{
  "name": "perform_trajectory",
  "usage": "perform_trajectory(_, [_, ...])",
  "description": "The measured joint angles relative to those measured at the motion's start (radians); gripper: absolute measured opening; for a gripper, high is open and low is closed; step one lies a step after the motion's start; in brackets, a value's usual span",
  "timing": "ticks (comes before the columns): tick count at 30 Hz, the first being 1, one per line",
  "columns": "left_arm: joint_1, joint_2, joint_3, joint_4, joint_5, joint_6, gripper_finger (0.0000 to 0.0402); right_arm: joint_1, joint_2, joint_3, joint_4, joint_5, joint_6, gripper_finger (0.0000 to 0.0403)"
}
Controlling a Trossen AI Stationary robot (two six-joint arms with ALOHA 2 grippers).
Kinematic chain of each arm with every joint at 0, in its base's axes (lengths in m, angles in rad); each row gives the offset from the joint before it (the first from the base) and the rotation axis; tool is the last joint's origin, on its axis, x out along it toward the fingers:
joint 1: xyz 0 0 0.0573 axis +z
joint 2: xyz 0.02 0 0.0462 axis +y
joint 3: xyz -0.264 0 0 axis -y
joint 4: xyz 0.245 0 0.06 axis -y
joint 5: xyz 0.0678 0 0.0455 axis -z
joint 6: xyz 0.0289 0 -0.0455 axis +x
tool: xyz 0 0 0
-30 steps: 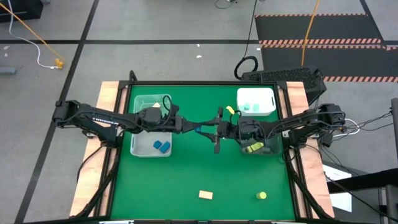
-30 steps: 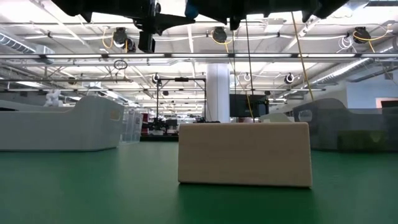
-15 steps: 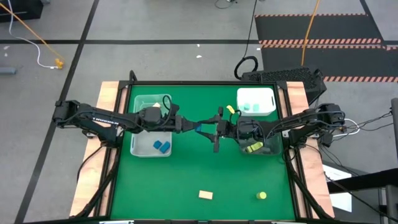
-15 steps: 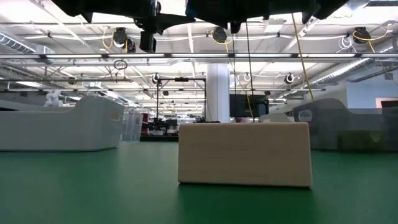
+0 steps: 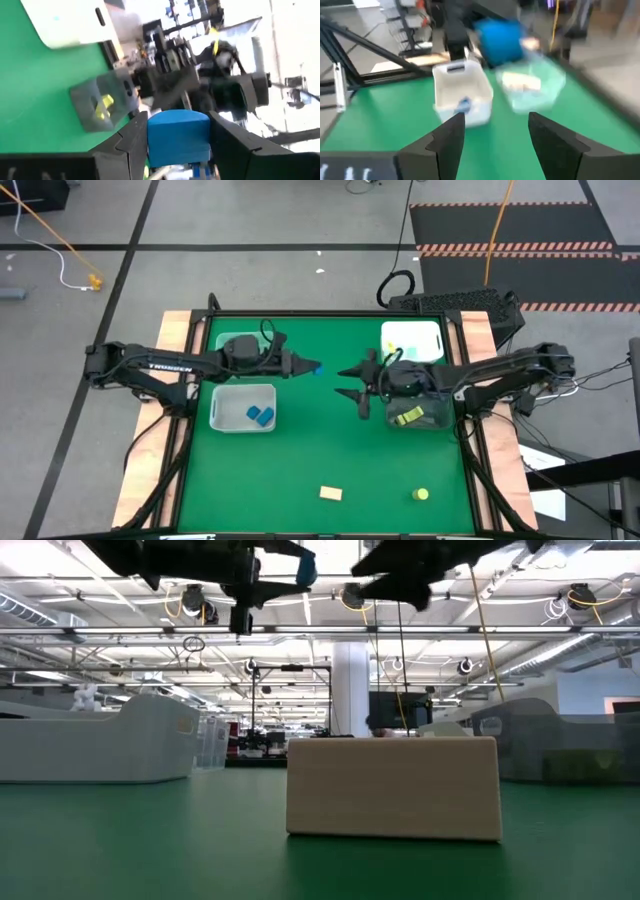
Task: Sort & place blocks by color
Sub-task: Put the blue block into the gray bin
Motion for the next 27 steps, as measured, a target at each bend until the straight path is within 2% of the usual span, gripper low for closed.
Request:
perform_trajectory(4, [0.009,-0.001,0.000,-0.122,0.075,0.027,0.0173,0.009,-0.083,0.000,-0.221,-0.039,0.257,0.0212])
perform_trajectory(10, [0.018,-0.020,-0.001,-0.408,0.135,0.117,0.0173,0.046,-0.165,0.000,-0.490,-0.294,0.621,0.0212])
perform_trajectory(12, [0.017,-0.042,-0.002,-0.520,0.136,0.146,0.0173,0.071,-0.172,0.000,-0.528,-0.316,0.668,0.0212])
perform_trajectory(17, [0.013,-0.122,-0.001,-0.774,0.136,0.213,0.0173,0.115,-0.171,-0.031,-0.469,-0.263,0.790,0.0212])
perform_trajectory(21, [-0.006,-0.199,-0.001,-1.011,0.117,0.225,0.0173,0.122,-0.168,-0.089,-0.355,-0.292,0.806,0.0212])
perform_trajectory(27, [-0.108,-0.251,-0.001,-1.377,-0.037,0.109,0.0184,0.122,-0.145,-0.166,-0.281,-0.290,0.842,0.0212])
